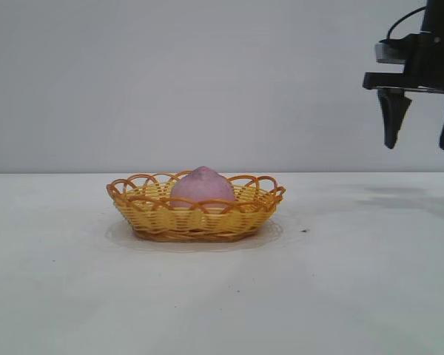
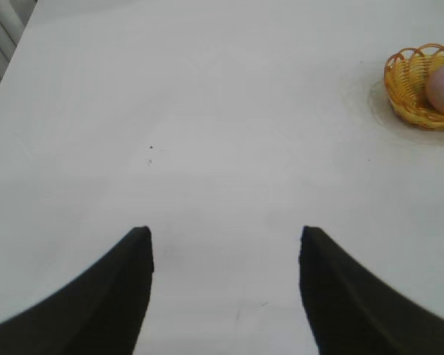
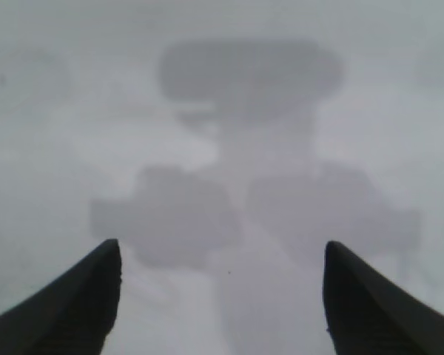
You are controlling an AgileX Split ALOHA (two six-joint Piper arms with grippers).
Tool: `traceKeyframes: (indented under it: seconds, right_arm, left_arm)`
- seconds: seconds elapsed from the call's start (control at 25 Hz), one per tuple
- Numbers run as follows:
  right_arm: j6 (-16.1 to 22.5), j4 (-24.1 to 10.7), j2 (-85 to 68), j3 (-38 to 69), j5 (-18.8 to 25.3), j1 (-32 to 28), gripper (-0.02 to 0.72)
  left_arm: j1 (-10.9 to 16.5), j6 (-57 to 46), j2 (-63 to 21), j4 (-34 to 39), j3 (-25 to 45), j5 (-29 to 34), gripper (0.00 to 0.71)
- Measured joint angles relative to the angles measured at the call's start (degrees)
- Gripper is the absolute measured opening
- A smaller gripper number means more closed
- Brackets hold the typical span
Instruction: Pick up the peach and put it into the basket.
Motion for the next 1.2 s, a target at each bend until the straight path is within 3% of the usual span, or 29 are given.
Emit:
traceKeyframes:
  seconds: [0.28,0.4,0.6,0.84,1.2]
  right_arm:
    - [-1.25,0.11,-11.99,2.33,9.15,-0.1,0.489]
    - [-1.25,0.11,-22.37,10.54,9.49,0.0,0.489]
    - [-0.86,0.49,-42.67,33.02,10.24,0.0,0.489]
    - [1.46,-1.49,-67.11,56.21,6.87,0.0,0.489]
    - [4.08,-5.78,-96.47,72.11,4.81,0.0,0.489]
  left_arm:
    - [0.0,0.0,0.0,0.0,0.0,0.0,0.38]
    - [0.0,0.0,0.0,0.0,0.0,0.0,0.38]
    - [0.0,0.0,0.0,0.0,0.0,0.0,0.38]
    - [0.0,0.0,0.0,0.0,0.0,0.0,0.38]
    - [0.0,0.0,0.0,0.0,0.0,0.0,0.38]
